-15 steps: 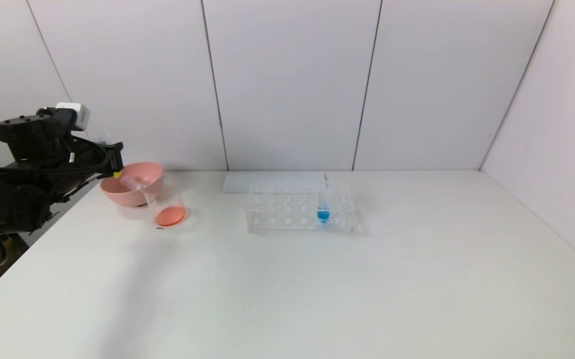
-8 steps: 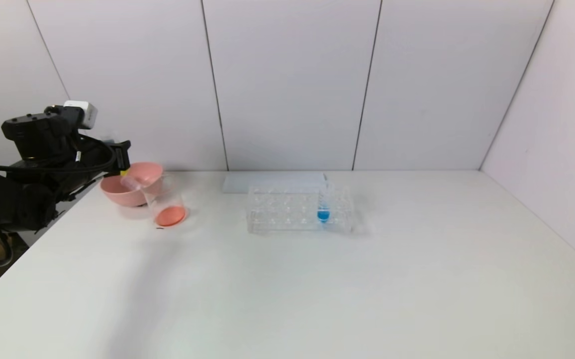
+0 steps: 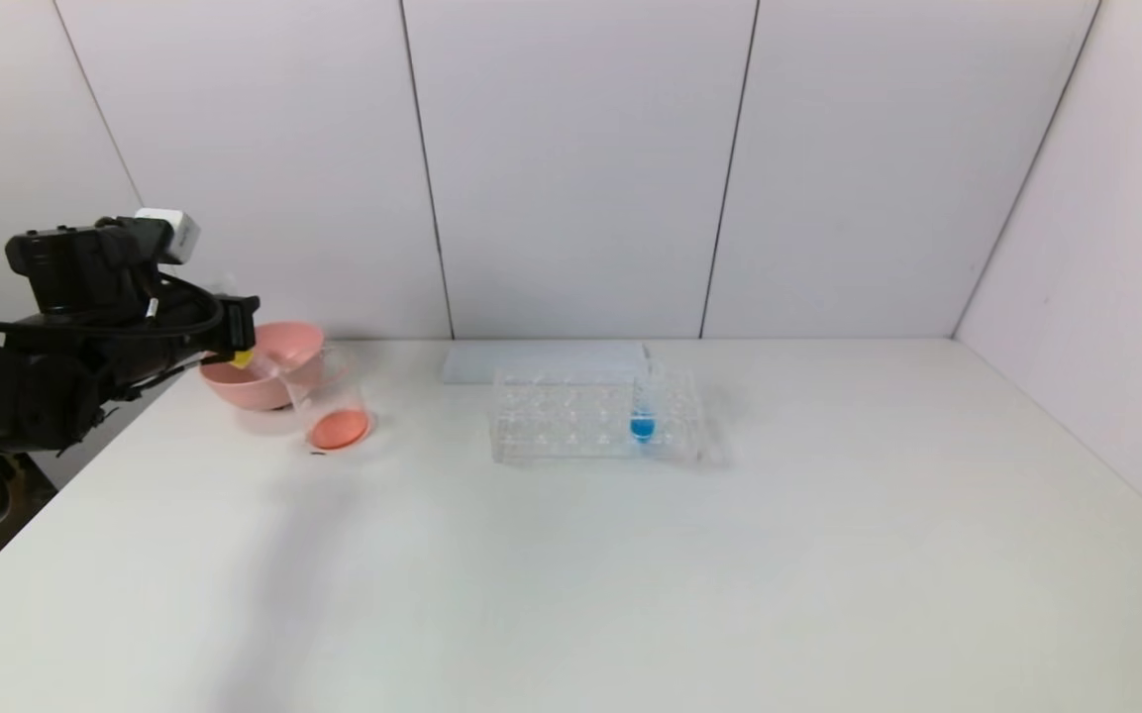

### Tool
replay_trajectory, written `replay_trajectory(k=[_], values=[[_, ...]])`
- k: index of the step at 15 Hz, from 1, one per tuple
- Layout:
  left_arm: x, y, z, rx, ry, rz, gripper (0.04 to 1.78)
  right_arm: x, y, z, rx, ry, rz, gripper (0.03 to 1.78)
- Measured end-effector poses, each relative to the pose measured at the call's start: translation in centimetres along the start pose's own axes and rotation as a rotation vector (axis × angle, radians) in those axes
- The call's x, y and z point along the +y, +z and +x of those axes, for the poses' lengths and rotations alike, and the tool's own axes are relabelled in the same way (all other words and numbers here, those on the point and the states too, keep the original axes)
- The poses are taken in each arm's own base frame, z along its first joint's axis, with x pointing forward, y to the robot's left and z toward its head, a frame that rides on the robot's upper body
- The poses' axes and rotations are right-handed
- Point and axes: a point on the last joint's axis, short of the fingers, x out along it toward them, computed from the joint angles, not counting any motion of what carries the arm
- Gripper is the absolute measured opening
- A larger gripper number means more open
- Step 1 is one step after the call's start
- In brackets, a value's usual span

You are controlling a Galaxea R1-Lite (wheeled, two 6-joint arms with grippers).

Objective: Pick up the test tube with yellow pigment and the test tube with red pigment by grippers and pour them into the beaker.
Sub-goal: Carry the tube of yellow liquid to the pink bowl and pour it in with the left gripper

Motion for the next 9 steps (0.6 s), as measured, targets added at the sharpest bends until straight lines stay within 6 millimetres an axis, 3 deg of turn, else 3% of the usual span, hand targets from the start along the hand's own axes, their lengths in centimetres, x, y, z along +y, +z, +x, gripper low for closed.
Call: replay_trajectory(k=[9], values=[[0.1,2.3,-1.3,0.159,-0.079,0.128,0.49,0.0,0.0,0.0,0.0,0.0,0.0,1.7]])
